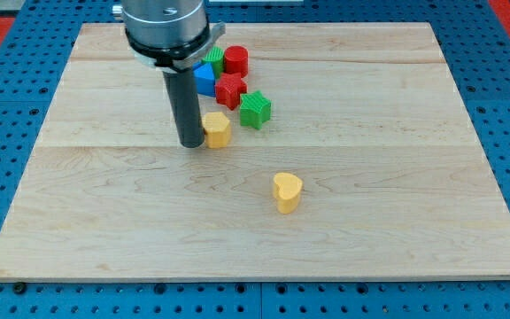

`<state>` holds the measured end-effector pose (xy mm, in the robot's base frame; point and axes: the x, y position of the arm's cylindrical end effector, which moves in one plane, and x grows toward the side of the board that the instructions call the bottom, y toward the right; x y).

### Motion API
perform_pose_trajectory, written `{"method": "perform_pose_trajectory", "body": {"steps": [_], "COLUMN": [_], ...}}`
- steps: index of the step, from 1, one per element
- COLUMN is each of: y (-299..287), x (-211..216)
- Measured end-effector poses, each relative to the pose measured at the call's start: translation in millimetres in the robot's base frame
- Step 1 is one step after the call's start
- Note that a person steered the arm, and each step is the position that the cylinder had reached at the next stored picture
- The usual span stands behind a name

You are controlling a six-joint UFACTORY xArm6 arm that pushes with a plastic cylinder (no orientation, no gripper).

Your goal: Move yellow hexagon to green star

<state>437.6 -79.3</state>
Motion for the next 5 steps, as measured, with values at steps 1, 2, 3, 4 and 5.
{"method": "perform_pose_trajectory", "body": {"steps": [1, 2, 3, 4, 5], "y": [8.6, 9.5, 11.6, 14.3, 14.8], "x": [0.0, 6.7, 21.8, 14.2, -3.2]}}
